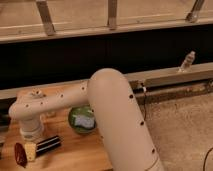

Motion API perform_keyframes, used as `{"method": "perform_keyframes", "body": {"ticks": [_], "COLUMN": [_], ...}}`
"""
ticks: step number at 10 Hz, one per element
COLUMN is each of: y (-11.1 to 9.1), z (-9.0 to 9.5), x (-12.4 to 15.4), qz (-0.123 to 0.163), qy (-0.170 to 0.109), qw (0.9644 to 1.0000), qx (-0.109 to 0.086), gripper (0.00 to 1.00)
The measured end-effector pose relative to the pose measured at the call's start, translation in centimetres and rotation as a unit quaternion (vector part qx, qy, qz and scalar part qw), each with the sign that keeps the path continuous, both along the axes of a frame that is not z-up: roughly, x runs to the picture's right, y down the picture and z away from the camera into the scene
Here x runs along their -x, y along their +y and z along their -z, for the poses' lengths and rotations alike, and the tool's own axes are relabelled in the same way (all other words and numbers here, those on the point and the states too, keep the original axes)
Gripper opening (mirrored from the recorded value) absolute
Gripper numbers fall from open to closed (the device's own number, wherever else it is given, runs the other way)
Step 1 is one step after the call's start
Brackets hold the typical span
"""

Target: Place the eraser in the ceramic cup

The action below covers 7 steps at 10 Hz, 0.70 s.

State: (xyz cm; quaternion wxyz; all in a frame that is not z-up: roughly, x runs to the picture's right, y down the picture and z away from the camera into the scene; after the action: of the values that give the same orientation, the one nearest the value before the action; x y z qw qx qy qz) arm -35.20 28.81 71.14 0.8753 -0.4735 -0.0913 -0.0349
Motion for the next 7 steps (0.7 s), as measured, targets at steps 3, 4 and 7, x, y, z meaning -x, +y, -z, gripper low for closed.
{"method": "perform_keyframes", "body": {"ticks": [3, 4, 7], "y": [1.1, 1.4, 1.7], "z": [-1.0, -1.3, -1.9], "x": [-2.2, -2.7, -2.9], "qz": [-0.012, -0.018, -0.025], "qy": [0.008, 0.007, -0.004], "qw": [0.9997, 0.9995, 0.9989], "qx": [-0.021, -0.026, -0.04], "gripper": [0.8, 0.8, 0.8]}}
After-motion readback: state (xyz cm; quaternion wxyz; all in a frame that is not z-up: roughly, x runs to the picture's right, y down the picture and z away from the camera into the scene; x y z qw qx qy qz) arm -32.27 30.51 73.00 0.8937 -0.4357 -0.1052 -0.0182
